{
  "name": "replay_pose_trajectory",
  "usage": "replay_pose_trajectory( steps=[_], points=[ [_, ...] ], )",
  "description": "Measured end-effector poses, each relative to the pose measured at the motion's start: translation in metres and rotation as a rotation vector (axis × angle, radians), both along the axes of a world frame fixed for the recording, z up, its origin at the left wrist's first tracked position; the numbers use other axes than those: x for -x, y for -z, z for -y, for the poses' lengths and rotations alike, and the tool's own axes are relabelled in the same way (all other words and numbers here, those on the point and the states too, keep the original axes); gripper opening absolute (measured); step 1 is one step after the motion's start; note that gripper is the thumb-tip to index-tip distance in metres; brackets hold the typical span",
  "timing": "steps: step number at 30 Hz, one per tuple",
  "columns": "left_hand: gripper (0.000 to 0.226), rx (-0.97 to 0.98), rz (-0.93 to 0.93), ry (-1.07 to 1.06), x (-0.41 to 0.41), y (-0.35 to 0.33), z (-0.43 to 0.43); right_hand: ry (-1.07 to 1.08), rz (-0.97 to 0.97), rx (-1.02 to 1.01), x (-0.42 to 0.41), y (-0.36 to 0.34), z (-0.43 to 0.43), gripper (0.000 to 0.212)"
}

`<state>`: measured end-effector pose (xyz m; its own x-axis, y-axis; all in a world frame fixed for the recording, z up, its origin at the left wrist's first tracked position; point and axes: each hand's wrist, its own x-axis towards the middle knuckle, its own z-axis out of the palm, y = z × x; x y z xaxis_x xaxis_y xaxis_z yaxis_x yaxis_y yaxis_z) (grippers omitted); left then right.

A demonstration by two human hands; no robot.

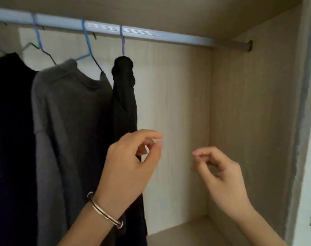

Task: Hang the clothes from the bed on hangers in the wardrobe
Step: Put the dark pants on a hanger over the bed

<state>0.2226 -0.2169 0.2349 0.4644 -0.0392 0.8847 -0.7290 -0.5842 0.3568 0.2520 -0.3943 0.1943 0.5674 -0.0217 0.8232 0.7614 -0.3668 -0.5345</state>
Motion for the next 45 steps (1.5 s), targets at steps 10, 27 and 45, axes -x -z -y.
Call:
replay_pose_trajectory(
  steps=[10, 27, 45],
  points=[
    [0.033, -0.143, 0.191, -0.545, 0.001, -0.094, -0.095, -0.323, -0.101, -0.168, -0.044, -0.110, -0.093, 0.025],
    [0.030, 0.299, -0.592, -0.303, -0.113, -0.213, -0.125, -0.490, -0.565, -0.167, -0.144, -0.246, -0.167, 0.023],
    [0.036, 0.157, -0.371, -0.589, -0.027, -0.200, -0.151, -1.032, -0.389, -0.156, -0.082, -0.228, -0.210, 0.034]
  ],
)
